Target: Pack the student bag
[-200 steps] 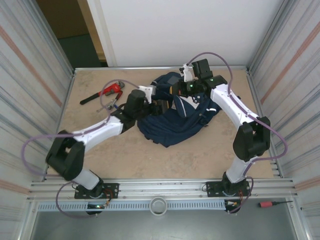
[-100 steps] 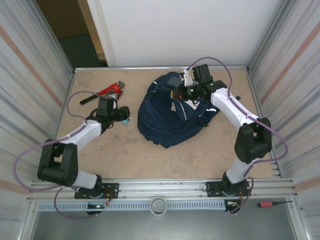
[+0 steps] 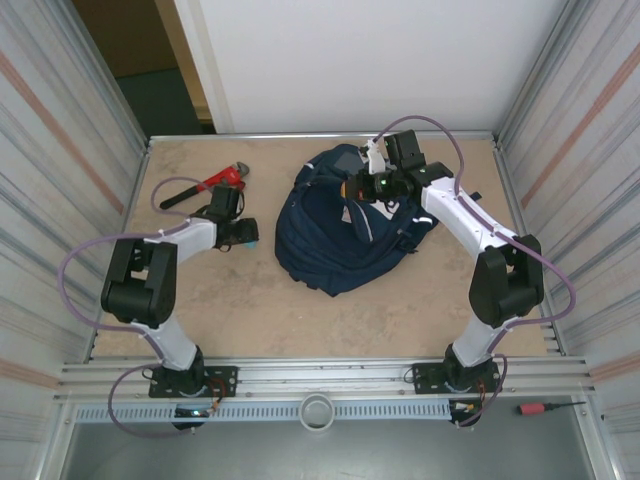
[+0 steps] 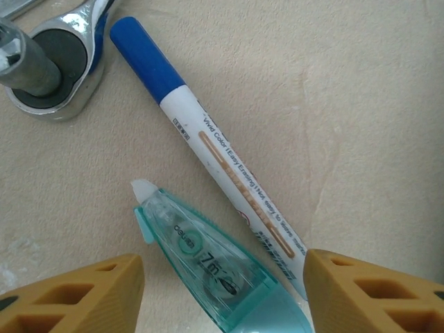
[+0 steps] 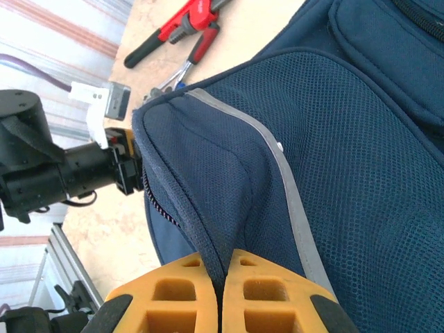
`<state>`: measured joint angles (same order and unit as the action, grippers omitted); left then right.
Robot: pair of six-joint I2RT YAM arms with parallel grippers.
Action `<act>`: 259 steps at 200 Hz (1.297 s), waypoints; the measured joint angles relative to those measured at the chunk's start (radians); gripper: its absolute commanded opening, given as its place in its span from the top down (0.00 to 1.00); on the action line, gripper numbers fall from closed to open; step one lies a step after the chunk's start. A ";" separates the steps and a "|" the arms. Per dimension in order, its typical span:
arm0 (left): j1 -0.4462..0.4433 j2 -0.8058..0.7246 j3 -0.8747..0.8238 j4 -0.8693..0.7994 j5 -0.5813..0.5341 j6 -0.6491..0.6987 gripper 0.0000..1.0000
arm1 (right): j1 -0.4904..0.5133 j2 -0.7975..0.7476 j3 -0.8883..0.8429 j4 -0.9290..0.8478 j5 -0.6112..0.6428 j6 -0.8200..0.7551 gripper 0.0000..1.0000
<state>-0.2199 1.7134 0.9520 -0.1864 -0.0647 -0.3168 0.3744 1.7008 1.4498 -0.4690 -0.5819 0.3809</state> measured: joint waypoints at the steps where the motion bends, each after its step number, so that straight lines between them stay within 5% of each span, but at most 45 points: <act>1: 0.001 0.001 0.000 0.000 0.000 0.000 0.42 | 0.000 0.000 0.000 0.000 0.000 0.000 1.00; 60: 0.007 0.014 -0.002 0.000 0.003 -0.001 0.50 | -0.001 -0.001 -0.010 0.014 -0.003 0.000 1.00; 108: 0.029 0.001 -0.048 0.034 0.018 -0.012 0.43 | -0.002 -0.001 -0.010 0.016 -0.003 0.000 1.00; 159: 0.053 -0.010 -0.073 0.056 0.020 -0.033 0.63 | -0.002 -0.001 -0.010 0.017 -0.003 0.000 1.00; 209: 0.062 -0.119 -0.176 0.086 0.018 -0.056 0.73 | -0.002 -0.001 -0.011 0.017 -0.003 0.000 1.00; 231: 0.015 -0.277 -0.219 0.074 0.018 -0.066 0.73 | -0.002 -0.001 -0.010 0.017 -0.003 0.000 1.00; 259: -0.162 -0.452 -0.196 0.099 0.060 -0.098 0.72 | -0.002 -0.001 -0.010 0.016 -0.003 0.000 1.00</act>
<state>-0.3817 1.2613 0.7559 -0.0875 -0.0048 -0.4152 0.3725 1.6997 1.4395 -0.4526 -0.5846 0.3813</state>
